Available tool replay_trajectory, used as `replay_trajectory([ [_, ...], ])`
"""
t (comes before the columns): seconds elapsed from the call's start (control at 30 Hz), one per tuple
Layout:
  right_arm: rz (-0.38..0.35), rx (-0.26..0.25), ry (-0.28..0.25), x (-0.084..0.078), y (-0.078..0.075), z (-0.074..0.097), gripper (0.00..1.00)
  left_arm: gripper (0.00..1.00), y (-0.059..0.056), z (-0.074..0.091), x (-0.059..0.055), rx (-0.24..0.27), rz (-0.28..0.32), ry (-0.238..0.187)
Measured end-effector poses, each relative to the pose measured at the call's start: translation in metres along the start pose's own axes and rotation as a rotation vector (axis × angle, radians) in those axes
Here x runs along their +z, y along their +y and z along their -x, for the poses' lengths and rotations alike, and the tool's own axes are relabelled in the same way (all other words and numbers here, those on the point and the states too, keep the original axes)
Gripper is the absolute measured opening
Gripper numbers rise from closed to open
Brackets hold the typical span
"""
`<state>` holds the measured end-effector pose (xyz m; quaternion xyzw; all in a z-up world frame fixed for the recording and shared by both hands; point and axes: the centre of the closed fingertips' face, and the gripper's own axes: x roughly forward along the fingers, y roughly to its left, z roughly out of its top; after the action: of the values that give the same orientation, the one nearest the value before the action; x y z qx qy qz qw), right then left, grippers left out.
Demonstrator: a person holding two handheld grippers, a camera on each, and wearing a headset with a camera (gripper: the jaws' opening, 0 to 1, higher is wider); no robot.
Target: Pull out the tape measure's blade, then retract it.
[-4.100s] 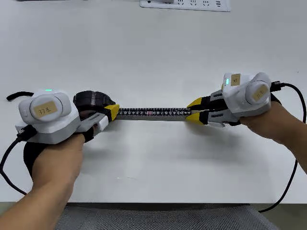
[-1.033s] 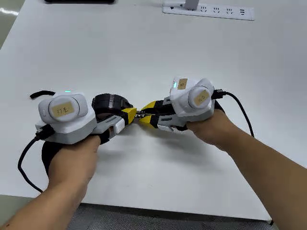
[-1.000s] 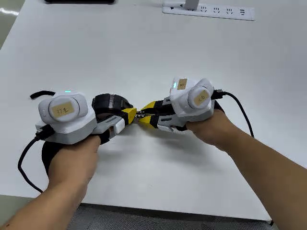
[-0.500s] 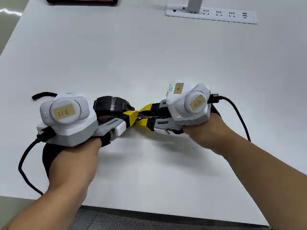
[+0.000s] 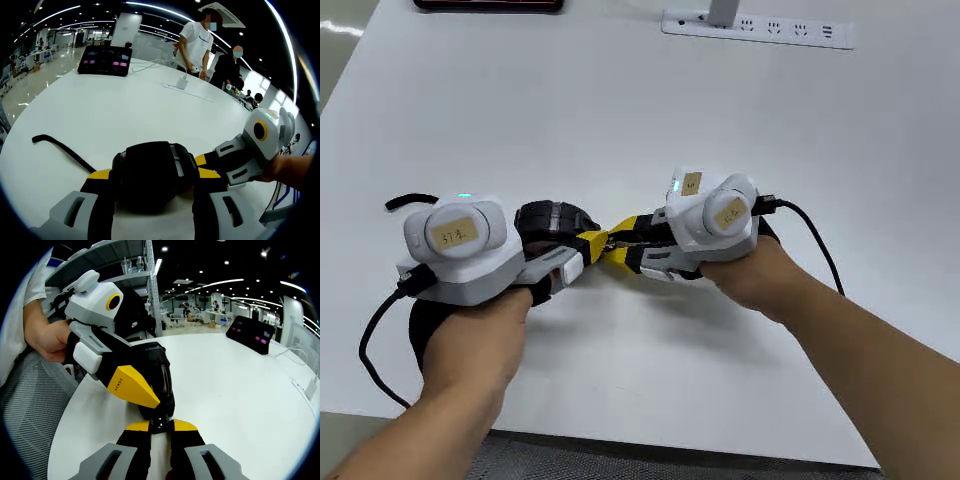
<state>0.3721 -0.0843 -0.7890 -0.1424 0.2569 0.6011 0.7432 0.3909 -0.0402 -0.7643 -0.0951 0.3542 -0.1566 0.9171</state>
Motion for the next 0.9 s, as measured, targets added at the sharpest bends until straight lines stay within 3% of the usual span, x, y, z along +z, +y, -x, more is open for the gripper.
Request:
replay_trajectory([
  [0.9, 0.019, -0.012, 0.006, -0.0004, 0.0011, 0.0003, 0.12, 0.6, -0.0008, 0.0003, 0.0007, 0.007, -0.007, -0.011],
])
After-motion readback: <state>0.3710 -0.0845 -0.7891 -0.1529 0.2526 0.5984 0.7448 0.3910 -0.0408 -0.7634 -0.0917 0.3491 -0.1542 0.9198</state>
